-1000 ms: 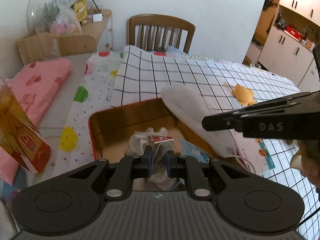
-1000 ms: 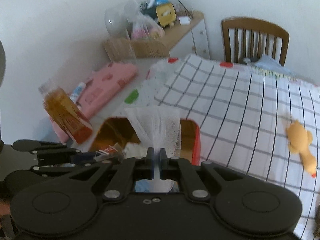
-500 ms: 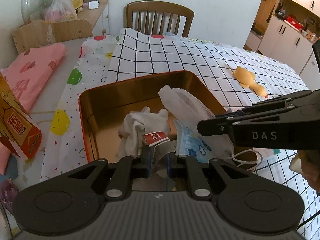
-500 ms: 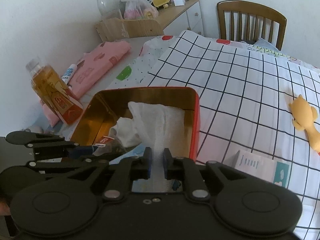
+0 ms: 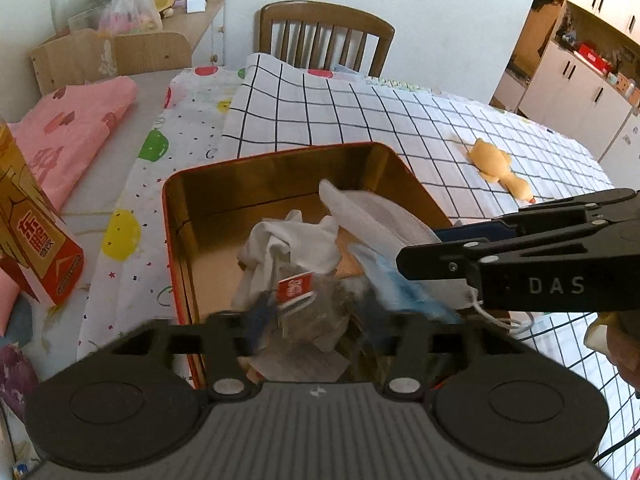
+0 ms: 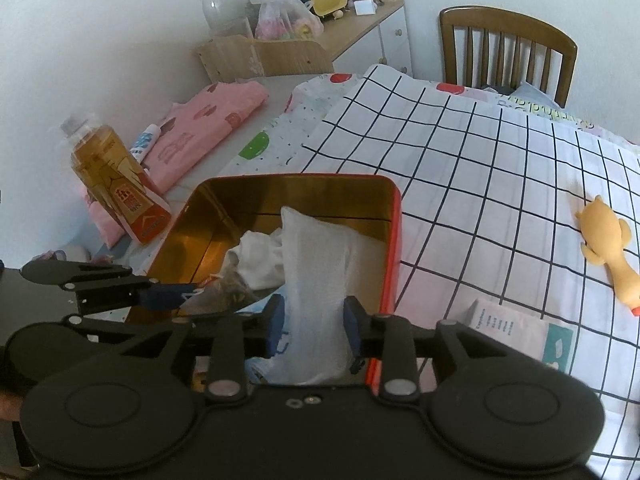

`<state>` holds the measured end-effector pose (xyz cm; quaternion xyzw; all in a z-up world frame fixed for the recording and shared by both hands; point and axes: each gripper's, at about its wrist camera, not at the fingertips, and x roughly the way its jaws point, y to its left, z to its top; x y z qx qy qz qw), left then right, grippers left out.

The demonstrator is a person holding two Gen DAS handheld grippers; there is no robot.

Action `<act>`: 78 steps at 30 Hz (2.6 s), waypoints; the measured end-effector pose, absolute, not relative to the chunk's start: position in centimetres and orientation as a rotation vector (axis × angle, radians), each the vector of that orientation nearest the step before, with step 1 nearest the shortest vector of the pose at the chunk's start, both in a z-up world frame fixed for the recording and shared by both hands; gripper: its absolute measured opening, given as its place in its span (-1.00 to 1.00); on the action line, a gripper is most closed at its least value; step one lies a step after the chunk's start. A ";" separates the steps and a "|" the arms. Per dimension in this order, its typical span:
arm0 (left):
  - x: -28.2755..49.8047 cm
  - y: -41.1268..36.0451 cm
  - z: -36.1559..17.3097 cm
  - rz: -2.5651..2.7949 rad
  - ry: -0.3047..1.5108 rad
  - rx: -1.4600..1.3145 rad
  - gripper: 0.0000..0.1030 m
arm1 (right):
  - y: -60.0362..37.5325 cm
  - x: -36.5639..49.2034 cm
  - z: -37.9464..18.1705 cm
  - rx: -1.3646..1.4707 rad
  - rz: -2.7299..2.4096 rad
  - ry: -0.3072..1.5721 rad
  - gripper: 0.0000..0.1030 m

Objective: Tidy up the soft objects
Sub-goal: 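Open both grippers to release the tissue and tea-bag packet into the tin, then move both tools from the tin toward the crumpled white cloth by the bunny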

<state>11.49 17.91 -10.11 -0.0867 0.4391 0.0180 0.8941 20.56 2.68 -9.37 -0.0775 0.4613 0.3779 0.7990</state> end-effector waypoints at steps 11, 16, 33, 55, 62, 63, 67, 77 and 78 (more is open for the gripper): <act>10.3 17.4 -8.0 0.047 0.865 -0.146 0.32 | 1.3 19.5 -6.9 -0.140 0.827 0.937 -0.10; 9.2 16.7 -6.1 0.030 0.824 -0.129 0.32 | 0.1 18.7 -5.3 -0.111 0.835 0.904 -0.04; 7.5 12.3 -1.6 -0.070 0.721 -0.057 0.49 | -6.0 14.1 0.2 -0.030 0.804 0.754 0.40; 9.6 0.0 0.3 -0.307 0.616 -0.077 0.91 | -20.9 9.9 1.9 0.077 0.564 0.697 0.79; 11.4 -5.2 -0.8 -0.330 0.598 -0.082 0.92 | -26.1 10.5 1.8 0.065 0.479 0.684 0.85; 11.7 -5.9 -1.0 -0.325 0.599 -0.083 0.93 | -26.7 10.7 1.7 0.065 0.471 0.685 0.86; 13.2 -8.4 -1.8 -0.302 0.607 -0.077 0.93 | -29.1 11.6 1.2 0.066 0.444 0.690 0.89; 15.7 -12.1 -3.7 -0.267 0.635 -0.096 0.94 | -32.8 14.5 -0.4 0.052 0.442 0.716 0.89; 15.9 -12.3 -3.9 -0.262 0.641 -0.095 0.94 | -33.1 14.8 -0.5 0.055 0.443 0.718 0.89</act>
